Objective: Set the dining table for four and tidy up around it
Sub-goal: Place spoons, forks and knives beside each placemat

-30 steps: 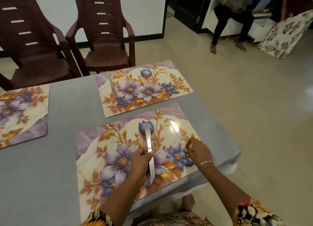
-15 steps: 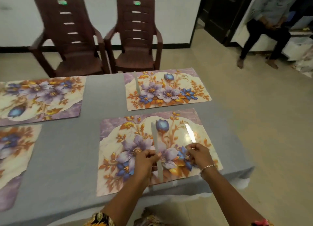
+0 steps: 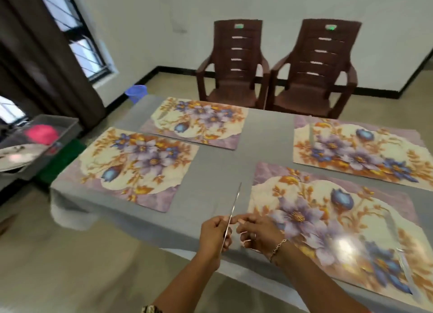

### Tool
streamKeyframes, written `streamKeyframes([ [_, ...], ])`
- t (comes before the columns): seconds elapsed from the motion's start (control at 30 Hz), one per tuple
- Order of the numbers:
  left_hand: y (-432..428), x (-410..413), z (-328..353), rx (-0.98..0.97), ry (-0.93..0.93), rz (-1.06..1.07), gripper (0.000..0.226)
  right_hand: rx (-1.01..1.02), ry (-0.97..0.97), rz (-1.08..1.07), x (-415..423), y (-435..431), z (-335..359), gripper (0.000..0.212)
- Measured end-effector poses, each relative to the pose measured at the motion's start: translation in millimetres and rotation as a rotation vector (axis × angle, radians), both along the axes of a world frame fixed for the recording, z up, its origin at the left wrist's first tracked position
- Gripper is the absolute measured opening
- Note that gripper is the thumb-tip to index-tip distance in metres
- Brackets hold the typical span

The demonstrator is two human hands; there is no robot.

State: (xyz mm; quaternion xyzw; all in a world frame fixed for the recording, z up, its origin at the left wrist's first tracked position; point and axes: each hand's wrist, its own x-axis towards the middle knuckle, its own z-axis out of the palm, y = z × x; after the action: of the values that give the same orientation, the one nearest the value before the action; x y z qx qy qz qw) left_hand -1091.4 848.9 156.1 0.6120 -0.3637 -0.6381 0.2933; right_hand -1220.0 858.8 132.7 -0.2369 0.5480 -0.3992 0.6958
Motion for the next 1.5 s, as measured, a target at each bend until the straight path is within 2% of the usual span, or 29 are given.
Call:
streamKeyframes([
  [0.17,-36.9,85.5,-2.0,-0.018,-0.021,0.101,0.025,-0.002,0.012,0.108,88.1,-50.6,1.6,0.014],
  [0.33,-82.2,172.8,-6.2,-0.014,-0.014,0.088,0.03,0.025,-0.006,0.142,183.4,-98.3,-5.6,0.012],
  [0.47,-108.9,226.8,-13.9,-0.025,-0.038,0.043,0.023,0.031,0.006,0.155,237.9,-125.6,-3.7,0.006],
  [0.53,-119.2,245.2,-16.2,-0.034,-0.035,0.008,0.021,0.031,-0.009,0.15,255.2,-135.2,-4.8,0.025],
  [0.63,-135.4,262.0,-19.0,-0.034,-0.007,-0.027,0.021,0.041,0.025,0.084,271.5,-147.3,-6.7,0.01],
  [0.8,-161.8,266.9,-30.3,-0.073,-0.043,-0.122,0.013,0.071,0.149,-0.012,271.0,-176.2,-8.4,0.022],
  [0.83,-165.8,265.6,-31.6,-0.117,-0.097,-0.143,0.013,0.085,0.153,-0.037,269.8,-181.9,-7.5,0.02],
  [0.93,-175.7,259.8,-35.5,-0.341,-0.415,-0.24,0.01,0.108,0.168,-0.094,269.4,-195.3,-4.9,0.017],
  [1.0,-180.1,254.3,-32.4,-0.445,-0.541,-0.305,0.007,0.116,0.213,-0.101,269.3,-202.2,-4.5,0.017],
  [1.17,-193.1,240.3,-38.3,-0.614,-0.595,-0.595,0.027,0.179,0.38,-0.169,245.3,-215.2,-10.9,0.023],
  [1.3,-216.0,244.7,-50.0,-0.717,-0.736,-0.632,0.028,0.221,0.473,-0.19,224.6,-224.5,-18.6,0.018],
  [1.43,-241.9,254.8,-63.9,-0.814,-0.921,-0.647,0.032,0.233,0.501,-0.183,217.7,-236.6,-26.0,0.039],
  [1.5,-250.4,260.5,-67.6,-0.793,-1.027,-0.697,0.039,0.251,0.502,-0.159,218.0,-241.2,-28.6,0.038],
])
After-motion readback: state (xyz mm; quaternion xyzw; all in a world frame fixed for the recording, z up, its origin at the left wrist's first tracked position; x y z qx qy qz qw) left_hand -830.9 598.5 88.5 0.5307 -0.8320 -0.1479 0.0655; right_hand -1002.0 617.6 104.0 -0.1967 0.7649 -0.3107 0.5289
